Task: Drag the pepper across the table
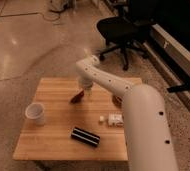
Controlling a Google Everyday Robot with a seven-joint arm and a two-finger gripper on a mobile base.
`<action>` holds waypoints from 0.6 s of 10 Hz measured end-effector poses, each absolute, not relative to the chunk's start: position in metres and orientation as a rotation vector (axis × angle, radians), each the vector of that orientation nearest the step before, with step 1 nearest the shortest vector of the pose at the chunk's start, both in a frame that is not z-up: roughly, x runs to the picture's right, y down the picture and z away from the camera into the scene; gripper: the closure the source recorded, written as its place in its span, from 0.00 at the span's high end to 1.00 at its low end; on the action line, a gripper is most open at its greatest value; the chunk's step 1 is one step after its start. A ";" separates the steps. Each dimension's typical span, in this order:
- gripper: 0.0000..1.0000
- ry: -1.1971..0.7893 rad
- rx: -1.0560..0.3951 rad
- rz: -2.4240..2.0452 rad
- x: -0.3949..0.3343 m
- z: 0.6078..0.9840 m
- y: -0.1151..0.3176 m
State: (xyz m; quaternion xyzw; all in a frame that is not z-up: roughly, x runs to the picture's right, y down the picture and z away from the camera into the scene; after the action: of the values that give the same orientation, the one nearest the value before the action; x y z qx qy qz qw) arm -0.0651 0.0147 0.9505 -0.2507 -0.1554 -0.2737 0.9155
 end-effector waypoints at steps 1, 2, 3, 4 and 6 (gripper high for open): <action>0.65 -0.323 -0.515 -0.565 -0.066 0.957 0.013; 0.65 -0.325 -0.513 -0.564 -0.066 0.963 0.011; 0.65 -0.329 -0.509 -0.566 -0.066 0.971 0.009; 0.65 -0.333 -0.507 -0.570 -0.066 0.975 0.008; 0.65 -0.337 -0.511 -0.584 -0.067 0.982 0.012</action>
State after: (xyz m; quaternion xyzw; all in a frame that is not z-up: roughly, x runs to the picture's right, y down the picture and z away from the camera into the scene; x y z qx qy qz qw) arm -0.0670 0.0120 0.9821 -0.2482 -0.1637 -0.2834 0.9118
